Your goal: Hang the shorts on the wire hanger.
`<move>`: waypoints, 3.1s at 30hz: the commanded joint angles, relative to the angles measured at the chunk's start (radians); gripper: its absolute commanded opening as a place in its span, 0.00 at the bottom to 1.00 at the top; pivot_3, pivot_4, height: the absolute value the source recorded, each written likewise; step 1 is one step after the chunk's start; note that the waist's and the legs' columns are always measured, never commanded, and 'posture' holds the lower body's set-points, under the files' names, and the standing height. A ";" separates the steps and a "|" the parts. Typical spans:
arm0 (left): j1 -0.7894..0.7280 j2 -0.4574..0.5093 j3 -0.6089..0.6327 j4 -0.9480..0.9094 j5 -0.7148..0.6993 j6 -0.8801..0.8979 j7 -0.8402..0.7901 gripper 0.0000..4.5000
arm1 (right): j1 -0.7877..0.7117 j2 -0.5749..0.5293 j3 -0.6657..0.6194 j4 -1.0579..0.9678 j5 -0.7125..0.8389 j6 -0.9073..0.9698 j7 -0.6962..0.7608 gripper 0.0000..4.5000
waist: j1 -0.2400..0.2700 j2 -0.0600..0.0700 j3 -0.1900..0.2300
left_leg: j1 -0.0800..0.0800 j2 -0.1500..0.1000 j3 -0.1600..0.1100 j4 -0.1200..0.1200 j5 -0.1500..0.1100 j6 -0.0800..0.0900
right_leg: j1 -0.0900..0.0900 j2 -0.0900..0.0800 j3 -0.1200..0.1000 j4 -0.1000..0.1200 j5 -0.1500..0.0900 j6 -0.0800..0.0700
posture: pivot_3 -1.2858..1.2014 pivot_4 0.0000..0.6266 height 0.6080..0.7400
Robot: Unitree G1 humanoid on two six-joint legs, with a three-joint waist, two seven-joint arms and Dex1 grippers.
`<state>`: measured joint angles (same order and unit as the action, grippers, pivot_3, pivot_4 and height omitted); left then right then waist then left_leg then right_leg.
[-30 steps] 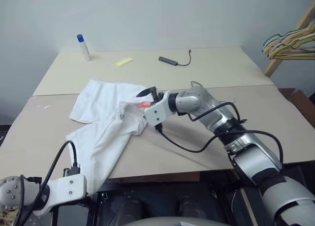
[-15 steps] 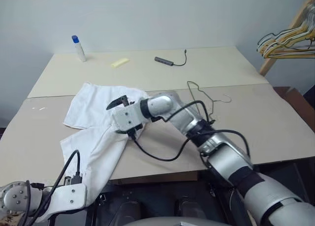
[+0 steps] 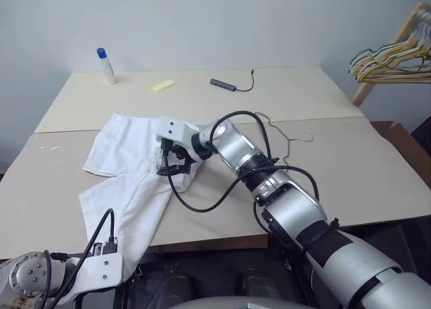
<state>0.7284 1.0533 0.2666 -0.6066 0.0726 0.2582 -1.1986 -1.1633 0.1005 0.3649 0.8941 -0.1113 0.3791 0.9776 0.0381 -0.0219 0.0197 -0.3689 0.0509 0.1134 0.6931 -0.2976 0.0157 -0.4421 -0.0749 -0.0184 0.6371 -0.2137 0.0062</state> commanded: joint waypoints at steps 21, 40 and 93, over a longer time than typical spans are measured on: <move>-0.234 0.012 0.014 0.081 0.009 -0.040 0.075 0.00 | 0.104 -0.166 -0.085 -0.235 0.073 -0.162 0.075 0.00 | 0.010 -0.001 0.000 | 0.000 -0.001 -0.001 0.001 0.000 0.000 | 0.000 -0.001 -0.002 0.003 -0.001 -0.001 | 0.57 0.00 1.00; -0.383 0.131 -0.149 0.040 -0.191 -0.061 -0.149 0.00 | 0.643 -0.685 -0.063 -0.835 0.137 -0.298 0.311 0.00 | -0.062 0.001 0.000 | 0.014 -0.001 0.000 0.000 -0.001 0.002 | 0.010 0.001 0.004 0.004 -0.007 0.006 | 0.54 0.00 1.00; -0.583 0.155 0.001 0.510 -0.286 -0.502 0.089 0.00 | 0.587 -0.628 -0.115 -0.659 0.211 -0.515 0.075 0.00 | -0.088 0.001 0.000 | 0.002 -0.001 0.001 -0.008 -0.002 0.001 | 0.002 -0.002 -0.001 -0.006 -0.001 0.003 | 0.55 0.00 1.00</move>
<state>0.1021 1.1651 0.2210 -0.0166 -0.1725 -0.2797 -1.0247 -0.5856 -0.5086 0.2309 0.3366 0.0938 -0.1045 0.9805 -0.0503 -0.0211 0.0194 -0.3679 0.0499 0.1149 0.6852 -0.3004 0.0171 -0.4413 -0.0774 -0.0186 0.6302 -0.2154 0.0098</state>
